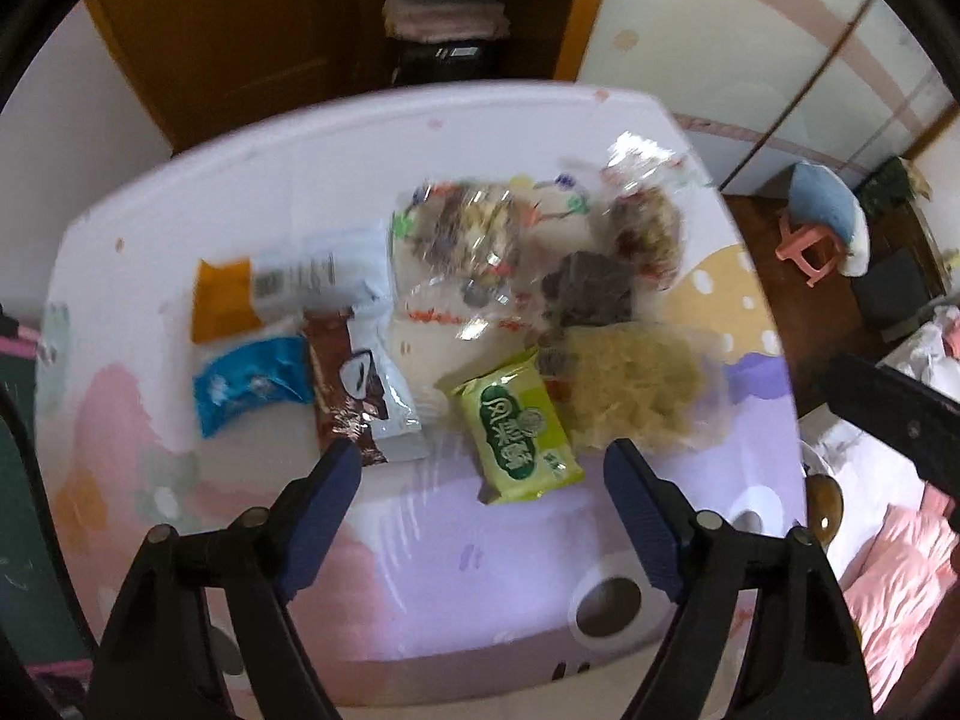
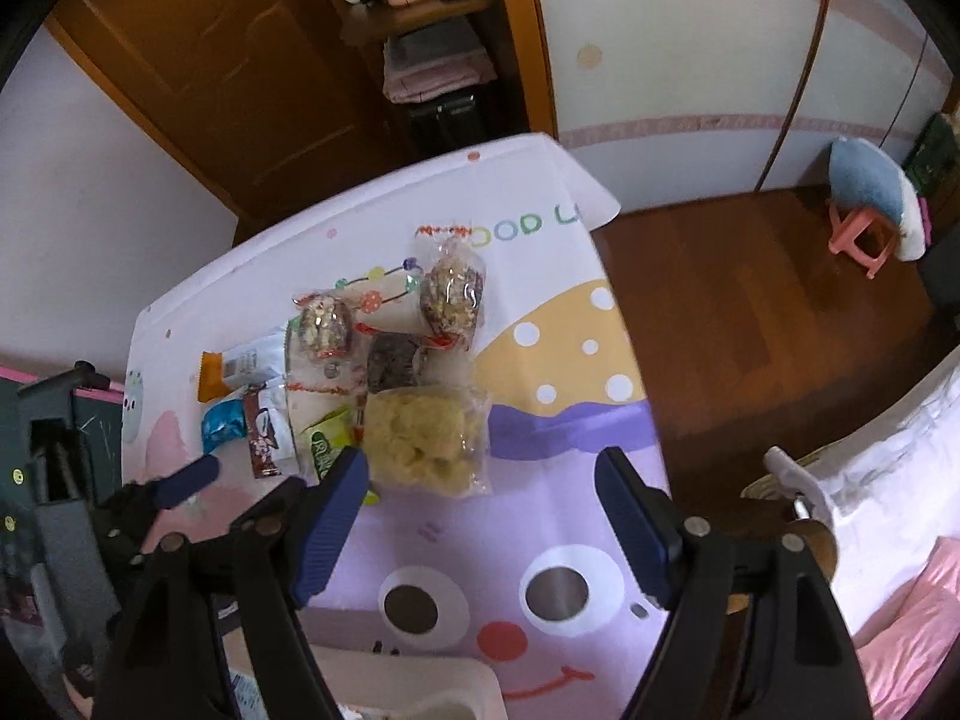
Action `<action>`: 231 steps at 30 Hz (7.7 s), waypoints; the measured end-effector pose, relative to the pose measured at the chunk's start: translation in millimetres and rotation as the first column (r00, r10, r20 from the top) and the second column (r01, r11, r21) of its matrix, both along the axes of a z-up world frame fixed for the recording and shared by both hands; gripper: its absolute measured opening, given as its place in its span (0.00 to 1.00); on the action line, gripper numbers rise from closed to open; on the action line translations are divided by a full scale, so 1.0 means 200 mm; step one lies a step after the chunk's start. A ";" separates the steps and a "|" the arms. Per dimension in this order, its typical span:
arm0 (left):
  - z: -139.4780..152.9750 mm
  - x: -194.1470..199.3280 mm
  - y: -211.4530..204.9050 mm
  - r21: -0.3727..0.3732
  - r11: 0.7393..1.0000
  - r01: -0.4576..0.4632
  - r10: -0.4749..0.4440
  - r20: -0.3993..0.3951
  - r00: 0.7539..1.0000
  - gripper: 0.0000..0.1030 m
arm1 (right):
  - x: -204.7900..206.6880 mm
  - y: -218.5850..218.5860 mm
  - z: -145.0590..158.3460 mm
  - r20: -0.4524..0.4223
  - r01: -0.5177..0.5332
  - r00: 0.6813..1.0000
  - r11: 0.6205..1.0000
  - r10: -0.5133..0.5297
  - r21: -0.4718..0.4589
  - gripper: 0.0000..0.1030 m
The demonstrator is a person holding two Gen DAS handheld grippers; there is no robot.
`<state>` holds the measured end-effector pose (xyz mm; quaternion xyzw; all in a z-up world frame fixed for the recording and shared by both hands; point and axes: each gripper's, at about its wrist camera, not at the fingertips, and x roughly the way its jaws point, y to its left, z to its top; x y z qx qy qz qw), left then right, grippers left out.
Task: Organize snacks
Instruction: 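Grasp the green-wrapped pastry with left tool while right tool grasps the clear noodle bag, then lift both snacks and carry them over the white tray, then open both tools to drop the pastry and noodle bag into the tray, then withdraw both tools from the tray toward the remaining snacks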
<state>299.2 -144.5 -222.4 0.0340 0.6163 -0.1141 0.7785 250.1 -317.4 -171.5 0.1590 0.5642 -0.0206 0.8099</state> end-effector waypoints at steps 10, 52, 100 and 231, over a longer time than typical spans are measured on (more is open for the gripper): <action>-0.20 0.05 -0.02 -0.032 0.997 -0.071 0.068 -0.083 0.994 0.72 | 0.09 0.03 -0.18 -0.047 -0.009 0.999 0.998 0.011 0.054 0.76; -0.26 0.02 0.13 0.011 0.998 -0.058 0.059 -0.140 0.988 0.34 | 0.27 0.42 -0.41 -0.205 -0.177 0.967 0.977 0.150 -0.116 0.50; 0.80 -0.91 0.79 -0.149 0.989 -0.023 0.049 0.178 0.983 0.34 | -0.82 0.35 0.43 0.168 -0.119 0.980 0.992 0.111 0.040 0.46; 0.79 -0.54 0.46 -0.019 0.994 0.107 -0.098 0.268 0.958 0.81 | -0.64 0.33 0.45 0.158 -0.107 0.978 0.981 0.133 -0.159 0.68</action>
